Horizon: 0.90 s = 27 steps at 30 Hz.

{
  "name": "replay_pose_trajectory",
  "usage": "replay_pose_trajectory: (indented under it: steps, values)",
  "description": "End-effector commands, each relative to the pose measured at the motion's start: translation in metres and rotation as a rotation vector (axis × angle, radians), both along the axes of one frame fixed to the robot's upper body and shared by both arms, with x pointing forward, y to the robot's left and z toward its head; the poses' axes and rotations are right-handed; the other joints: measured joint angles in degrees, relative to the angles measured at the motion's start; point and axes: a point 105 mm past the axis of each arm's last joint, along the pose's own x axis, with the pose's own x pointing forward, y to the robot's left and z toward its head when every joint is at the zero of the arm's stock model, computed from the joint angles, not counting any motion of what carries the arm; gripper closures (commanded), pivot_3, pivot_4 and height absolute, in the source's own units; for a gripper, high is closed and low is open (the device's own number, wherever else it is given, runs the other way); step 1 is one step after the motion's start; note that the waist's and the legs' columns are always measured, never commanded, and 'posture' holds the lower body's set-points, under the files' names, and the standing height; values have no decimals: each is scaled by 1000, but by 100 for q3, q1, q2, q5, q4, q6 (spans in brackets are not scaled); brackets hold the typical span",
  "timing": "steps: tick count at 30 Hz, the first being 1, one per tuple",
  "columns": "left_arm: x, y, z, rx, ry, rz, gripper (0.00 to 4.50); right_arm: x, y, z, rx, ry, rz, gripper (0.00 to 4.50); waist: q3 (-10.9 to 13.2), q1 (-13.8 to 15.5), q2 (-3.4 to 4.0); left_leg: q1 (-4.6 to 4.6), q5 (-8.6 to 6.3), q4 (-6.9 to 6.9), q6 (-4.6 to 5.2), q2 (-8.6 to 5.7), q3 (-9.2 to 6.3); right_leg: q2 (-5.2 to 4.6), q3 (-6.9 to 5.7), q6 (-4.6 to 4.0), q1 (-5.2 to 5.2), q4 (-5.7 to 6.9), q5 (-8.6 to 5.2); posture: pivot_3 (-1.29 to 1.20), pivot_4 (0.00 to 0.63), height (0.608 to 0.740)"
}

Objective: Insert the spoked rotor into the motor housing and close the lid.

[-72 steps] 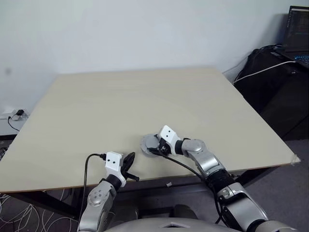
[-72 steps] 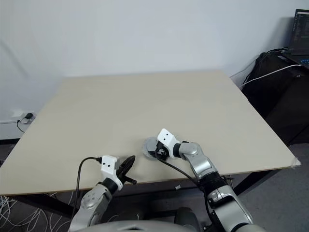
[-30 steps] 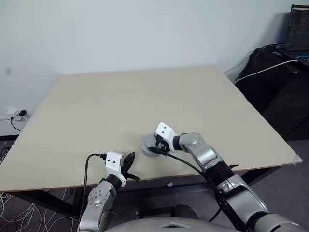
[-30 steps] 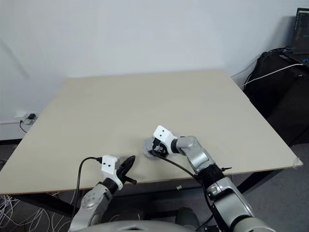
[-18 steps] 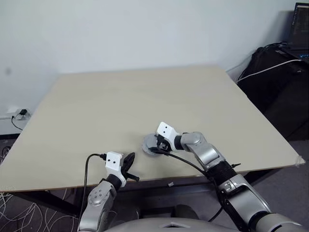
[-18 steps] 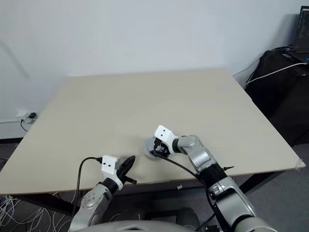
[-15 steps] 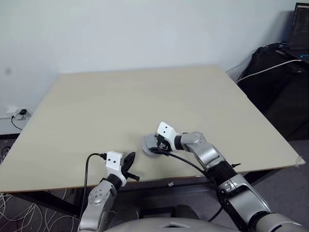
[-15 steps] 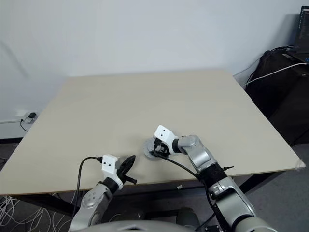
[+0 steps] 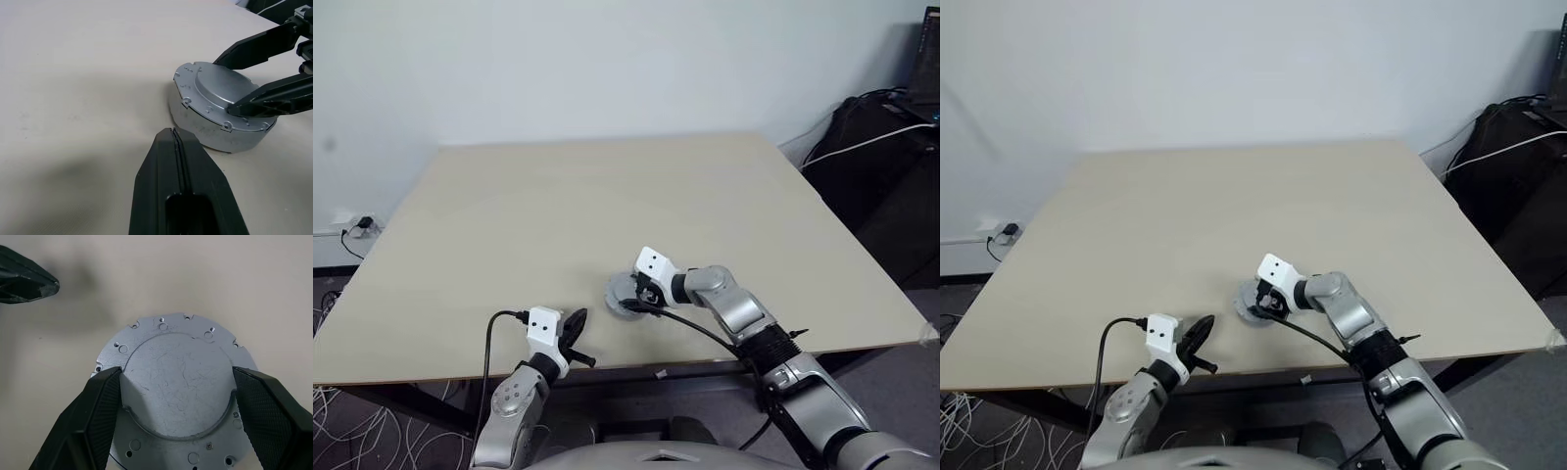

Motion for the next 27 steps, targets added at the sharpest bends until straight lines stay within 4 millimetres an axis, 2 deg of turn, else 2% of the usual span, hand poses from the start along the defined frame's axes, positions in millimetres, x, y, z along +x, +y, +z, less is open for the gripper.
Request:
replay_pose_trajectory:
  steps: [1,11,15,19,27]
  values:
    - [6,-2,12,-13,-44,-8,4500,-22,-49,-56,-271,123,-50,1235,0,12,0,1,0,-1,0,0,0,0,0,0,0,-1,0,0,0,740]
    - [5,-3,10,-13,-40,-10,4500,-36,-42,-49,-158,281,-48,1235,-5,82,-5,-2,-6,-9,11,-13,-1,1,-1,22,-3,-4,-22,0,0,740]
    - [5,-3,10,-14,-38,-10,4500,-31,-50,-53,-217,258,-85,1235,-29,87,-36,-1,-25,-17,35,-34,-2,-5,1,58,-4,-4,-33,0,0,740]
    - [4,-3,9,-14,-37,-13,4500,-26,-56,-56,-271,216,-104,1235,-34,89,-47,-1,-30,-17,37,-35,0,-22,1,52,-1,-8,-40,0,0,740]
    - [6,-3,10,-10,-42,-6,4500,-32,-54,-59,-275,226,-93,1235,-35,96,-44,11,-29,-16,36,-34,-2,-36,1,40,11,-3,-47,0,0,740]
